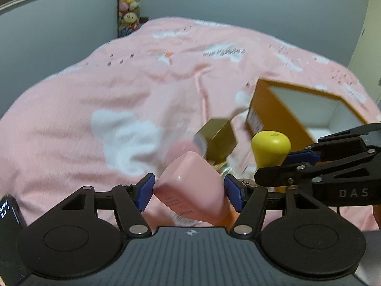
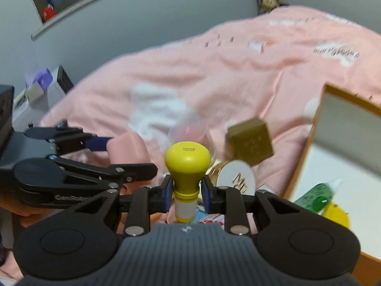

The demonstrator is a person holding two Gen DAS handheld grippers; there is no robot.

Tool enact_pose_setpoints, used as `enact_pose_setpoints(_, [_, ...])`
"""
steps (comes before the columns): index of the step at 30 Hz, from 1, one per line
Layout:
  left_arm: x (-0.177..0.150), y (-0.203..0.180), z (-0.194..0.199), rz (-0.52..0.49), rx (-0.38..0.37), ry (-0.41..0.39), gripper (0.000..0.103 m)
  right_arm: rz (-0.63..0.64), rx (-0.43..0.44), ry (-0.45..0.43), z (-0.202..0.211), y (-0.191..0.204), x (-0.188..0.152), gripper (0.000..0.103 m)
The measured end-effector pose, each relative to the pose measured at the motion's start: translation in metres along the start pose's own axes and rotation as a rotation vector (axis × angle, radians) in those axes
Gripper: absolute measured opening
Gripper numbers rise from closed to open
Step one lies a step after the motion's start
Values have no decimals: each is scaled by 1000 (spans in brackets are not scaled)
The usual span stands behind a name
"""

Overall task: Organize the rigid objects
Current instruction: 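Carry the pink bottle and yellow-capped tube over the orange box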

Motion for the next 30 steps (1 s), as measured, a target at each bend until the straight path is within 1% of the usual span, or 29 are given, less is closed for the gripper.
enact_pose_setpoints(3, [14,-12,11,-10,-20,-52,73,4,-28,-59,25,1,9,24])
enact_pose_setpoints(7, [39,-33,25,-23,-71,-129,73,7,-87,-139,61,-6,21,24])
enact_pose_setpoints(10, [64,-54,36,-43,-105,-205,73,6,-162,-187,90,-20,29,24])
enact_pose_setpoints(11, [72,-64,40,-61,-114,-243,73,1,-185,-196,97,-25,31,24])
enact_pose_setpoints(13, [85,-84,46,-89,-150,-292,73,-10,-239,-209,111,-38,34,24])
enact_pose_setpoints(15, [99,-108,45,-113,-209,-318,73,-22,-281,-214,122,-52,36,24])
enact_pose_setpoints(18, [112,-142,31,-169,-263,-311,73,-38,-335,-205,135,-73,37,24])
enact_pose_setpoints(21, [116,-170,4,-227,-296,-259,73,-65,-400,-157,137,-100,32,24])
enact_pose_setpoints(23, [115,-186,-14,-278,-296,-234,73,-102,-442,-117,135,-123,24,24])
enact_pose_setpoints(26, [108,-204,-43,-327,-283,-182,73,-184,-439,-67,122,-157,12,24])
enact_pose_setpoints(30, [98,-215,-68,-392,-269,-152,73,-223,-471,-2,110,-188,-2,24])
Point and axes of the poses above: each gripper's, at about its wrist camera, not at the fingertips, and z roughly against the way its jaws point, y to its left, x to its top, the point moved 8 cm from there along -z, roughly the way its jaws point, and after that the axes turned 8 degrees about x, right-handed, at the moved point
